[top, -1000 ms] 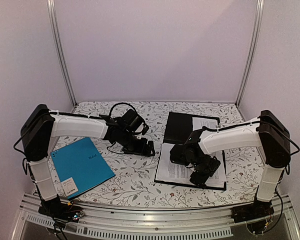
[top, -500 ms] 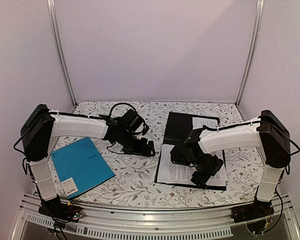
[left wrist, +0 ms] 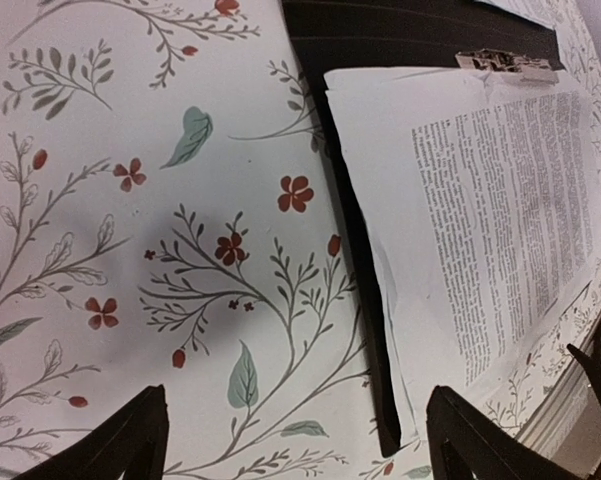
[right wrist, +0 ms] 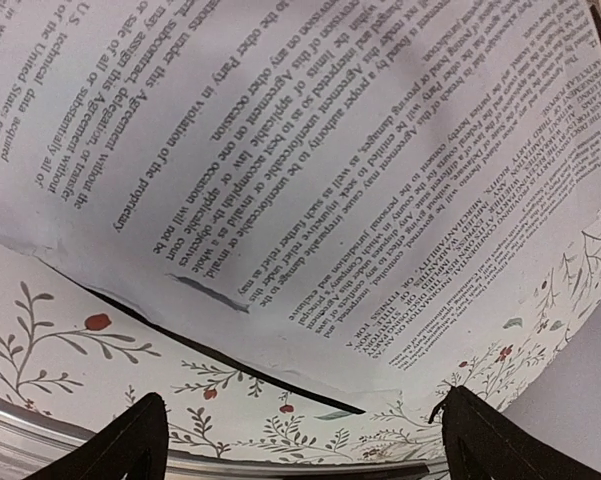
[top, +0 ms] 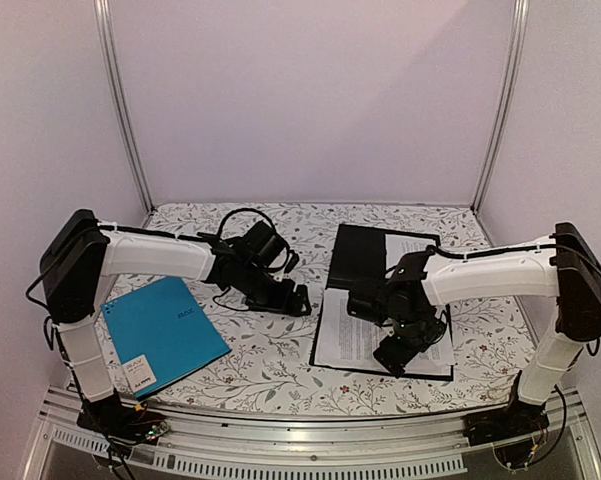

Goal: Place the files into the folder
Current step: Adjust the file with the spring clip on the folder.

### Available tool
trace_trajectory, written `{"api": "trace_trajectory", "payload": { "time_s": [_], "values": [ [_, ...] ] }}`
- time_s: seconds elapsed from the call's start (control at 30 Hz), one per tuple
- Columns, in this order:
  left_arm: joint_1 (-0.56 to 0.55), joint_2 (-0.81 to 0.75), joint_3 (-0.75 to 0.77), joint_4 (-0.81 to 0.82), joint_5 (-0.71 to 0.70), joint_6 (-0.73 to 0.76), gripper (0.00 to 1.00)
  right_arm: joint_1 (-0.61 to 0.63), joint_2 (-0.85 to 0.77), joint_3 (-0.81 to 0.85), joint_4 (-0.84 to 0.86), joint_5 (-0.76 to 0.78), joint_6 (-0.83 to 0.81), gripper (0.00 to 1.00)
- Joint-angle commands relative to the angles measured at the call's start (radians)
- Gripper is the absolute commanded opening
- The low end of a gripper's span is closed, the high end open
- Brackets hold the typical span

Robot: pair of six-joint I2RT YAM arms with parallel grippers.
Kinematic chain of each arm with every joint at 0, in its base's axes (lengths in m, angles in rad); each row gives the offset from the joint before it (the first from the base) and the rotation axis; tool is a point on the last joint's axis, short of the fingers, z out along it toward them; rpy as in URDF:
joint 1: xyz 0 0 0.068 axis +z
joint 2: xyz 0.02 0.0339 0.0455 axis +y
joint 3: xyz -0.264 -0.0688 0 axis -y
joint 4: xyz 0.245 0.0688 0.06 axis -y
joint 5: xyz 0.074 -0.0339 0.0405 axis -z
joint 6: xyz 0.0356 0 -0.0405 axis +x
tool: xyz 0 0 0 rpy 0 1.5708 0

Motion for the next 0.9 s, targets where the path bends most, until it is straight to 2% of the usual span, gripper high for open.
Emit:
{"api": "trace_trajectory", "payload": {
  "time_s": [0.0, 0.1, 0.27, 0.4, 0.63, 0.87],
  "values": [
    [-0.04, -0.067, -0.053, 0.049, 0.01, 0.048, 0.89, -0.012, -0.104, -0.058, 0.108, 0.044, 0.144, 0.95],
    [-0.07, -0.106, -0.091, 0.069, 0.017, 0.07, 0.89, -0.043, -0.197, -0.141, 0.188, 0.061, 0.233, 0.97],
    [-0.128, -0.157, -0.143, 0.102, 0.086, 0.105, 0.89, -0.117, -0.373, -0.324, 0.375, -0.003, 0.347, 0.97],
    [-0.164, -0.146, -0.133, 0.126, 0.189, 0.135, 0.88, -0.134, -0.452, -0.414, 0.481, -0.04, 0.391, 0.96],
    [-0.211, -0.051, -0.026, 0.114, 0.355, 0.171, 0.87, -0.151, -0.532, -0.493, 0.498, -0.029, 0.445, 0.95],
    [-0.222, -0.002, 0.003, 0.037, 0.28, 0.127, 0.88, -0.213, -0.625, -0.563, 0.503, -0.031, 0.483, 0.98]
  ]
}}
